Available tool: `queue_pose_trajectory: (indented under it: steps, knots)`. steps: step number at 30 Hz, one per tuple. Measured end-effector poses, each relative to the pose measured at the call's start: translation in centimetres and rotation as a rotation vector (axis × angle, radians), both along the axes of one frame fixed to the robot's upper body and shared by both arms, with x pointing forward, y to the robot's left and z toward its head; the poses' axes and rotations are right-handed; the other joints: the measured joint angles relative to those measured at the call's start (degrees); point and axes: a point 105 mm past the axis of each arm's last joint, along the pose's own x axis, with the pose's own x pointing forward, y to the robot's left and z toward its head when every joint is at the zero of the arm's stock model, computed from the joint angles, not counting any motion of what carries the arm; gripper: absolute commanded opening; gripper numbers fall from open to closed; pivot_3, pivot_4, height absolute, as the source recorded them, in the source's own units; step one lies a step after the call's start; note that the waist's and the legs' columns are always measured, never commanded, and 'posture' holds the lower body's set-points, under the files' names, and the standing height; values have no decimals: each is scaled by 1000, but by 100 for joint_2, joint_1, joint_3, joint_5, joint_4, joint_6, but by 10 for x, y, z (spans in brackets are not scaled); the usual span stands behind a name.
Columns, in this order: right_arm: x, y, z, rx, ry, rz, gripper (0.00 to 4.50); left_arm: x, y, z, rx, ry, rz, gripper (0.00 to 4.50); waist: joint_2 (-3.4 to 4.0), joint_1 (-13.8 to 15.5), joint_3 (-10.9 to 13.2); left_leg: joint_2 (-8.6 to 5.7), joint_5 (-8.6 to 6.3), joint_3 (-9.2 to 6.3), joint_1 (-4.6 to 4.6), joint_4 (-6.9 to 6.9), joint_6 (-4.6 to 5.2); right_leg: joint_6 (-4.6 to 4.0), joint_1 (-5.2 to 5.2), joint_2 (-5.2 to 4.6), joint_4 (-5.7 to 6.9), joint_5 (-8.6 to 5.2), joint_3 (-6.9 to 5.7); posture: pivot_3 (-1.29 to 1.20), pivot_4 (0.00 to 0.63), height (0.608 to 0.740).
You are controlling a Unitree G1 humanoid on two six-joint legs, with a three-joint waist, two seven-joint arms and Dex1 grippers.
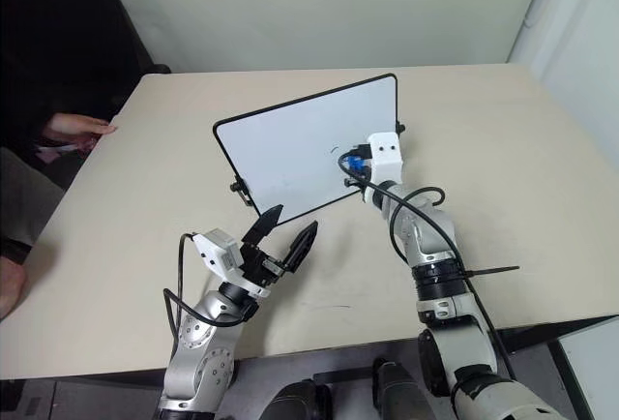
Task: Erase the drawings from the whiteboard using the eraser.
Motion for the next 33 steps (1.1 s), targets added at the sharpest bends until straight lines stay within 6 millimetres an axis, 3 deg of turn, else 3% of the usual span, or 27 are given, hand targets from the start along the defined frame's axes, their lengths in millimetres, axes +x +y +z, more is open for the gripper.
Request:
queue_pose_trajectory:
  steps: [4,8,15,23,28,33]
  knots:
    - [-11,25,-1,-17,1,96,449,1,-1,-1,-1,4,-5,4500,0,10,0,8,5,-4,0,4,1,-21,0,14,0,12,1,0,150,740]
    - [-17,33,2,-21,-14,139,449,0,-4,-2,-1,5,-22,4500,0,50,0,8,9,-6,-2,12,0,-25,2,16,-2,12,3,0,150,740]
    - [-3,15,1,16,9,59,449,3,-6,-2,-9,6,-24,4500,-3,125,-2,6,13,-6,-4,21,4,-27,11,15,-14,14,8,0,150,740]
    - [19,-29,22,88,-41,-111,449,4,-4,-2,-10,6,-18,4500,-10,171,2,-6,21,-12,-17,25,-4,-28,9,15,-29,15,18,0,150,740]
    - [21,-30,28,109,-62,-121,449,4,-4,-2,-11,6,-18,4500,-11,170,2,-8,34,-21,-14,24,14,-24,1,15,-19,21,12,0,150,740]
    - [12,-13,29,99,-68,-53,449,3,-4,-3,-11,9,-15,4500,-11,102,1,-7,12,-9,-9,23,-3,-20,-7,15,-22,30,11,0,150,740]
